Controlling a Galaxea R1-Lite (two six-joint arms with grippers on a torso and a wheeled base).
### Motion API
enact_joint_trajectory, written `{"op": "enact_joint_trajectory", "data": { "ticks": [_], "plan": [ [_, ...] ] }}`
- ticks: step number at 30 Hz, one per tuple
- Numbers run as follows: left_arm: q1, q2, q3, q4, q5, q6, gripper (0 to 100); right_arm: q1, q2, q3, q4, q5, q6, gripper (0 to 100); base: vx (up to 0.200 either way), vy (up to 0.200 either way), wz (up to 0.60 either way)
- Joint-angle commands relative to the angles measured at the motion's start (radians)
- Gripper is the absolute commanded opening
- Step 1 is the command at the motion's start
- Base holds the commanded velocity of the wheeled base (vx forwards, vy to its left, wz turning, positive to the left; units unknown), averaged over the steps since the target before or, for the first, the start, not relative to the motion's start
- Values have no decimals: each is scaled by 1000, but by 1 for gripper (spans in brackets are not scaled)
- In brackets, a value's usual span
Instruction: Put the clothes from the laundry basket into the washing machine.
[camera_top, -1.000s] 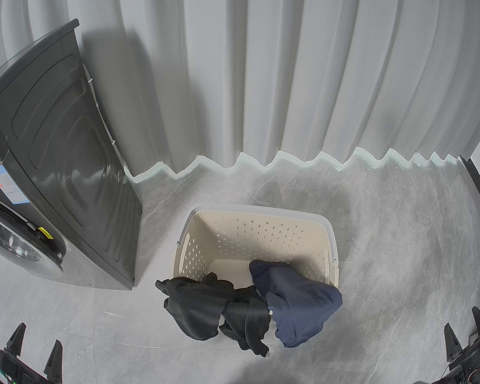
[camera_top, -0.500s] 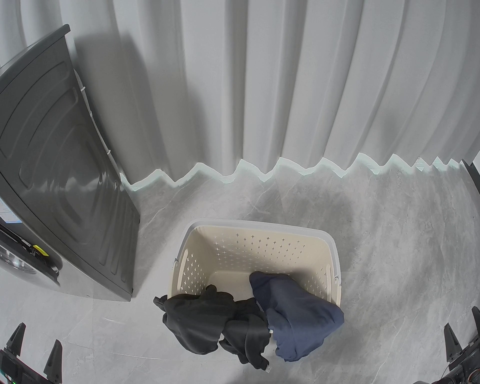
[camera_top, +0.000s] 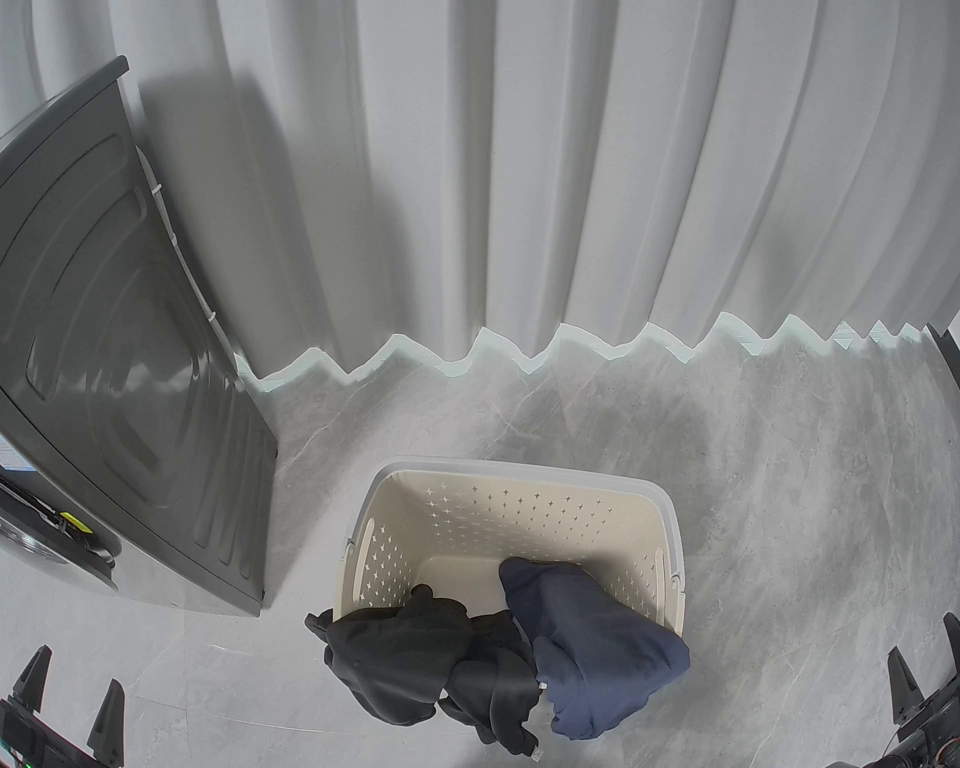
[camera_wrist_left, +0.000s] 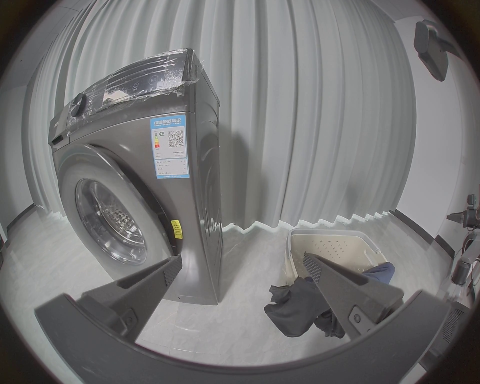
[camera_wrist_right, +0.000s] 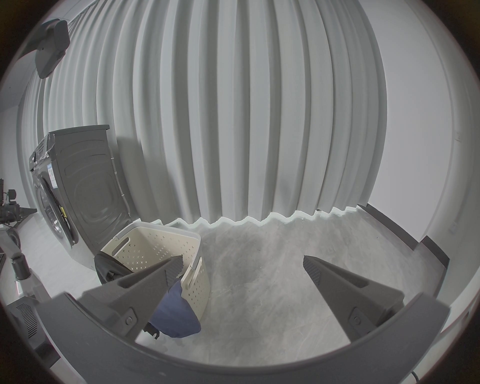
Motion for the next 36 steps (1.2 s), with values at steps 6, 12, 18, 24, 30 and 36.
{"op": "enact_joint_trajectory", "data": {
  "ticks": [6,12,18,24,30,36],
  "plan": [
    [0,-15,16,0,1,-1,100,0,-1,16,0,0,1,100,0,0,0],
    [0,-15,16,0,1,-1,100,0,-1,16,0,0,1,100,0,-33,0],
    [0,-15,16,0,1,-1,100,0,-1,16,0,0,1,100,0,-67,0],
    [0,-15,16,0,1,-1,100,0,-1,16,0,0,1,100,0,0,0],
    [0,-15,16,0,1,-1,100,0,-1,16,0,0,0,100,33,0,0],
    [0,-15,16,0,1,-1,100,0,-1,16,0,0,0,100,200,0,0]
  ]
}}
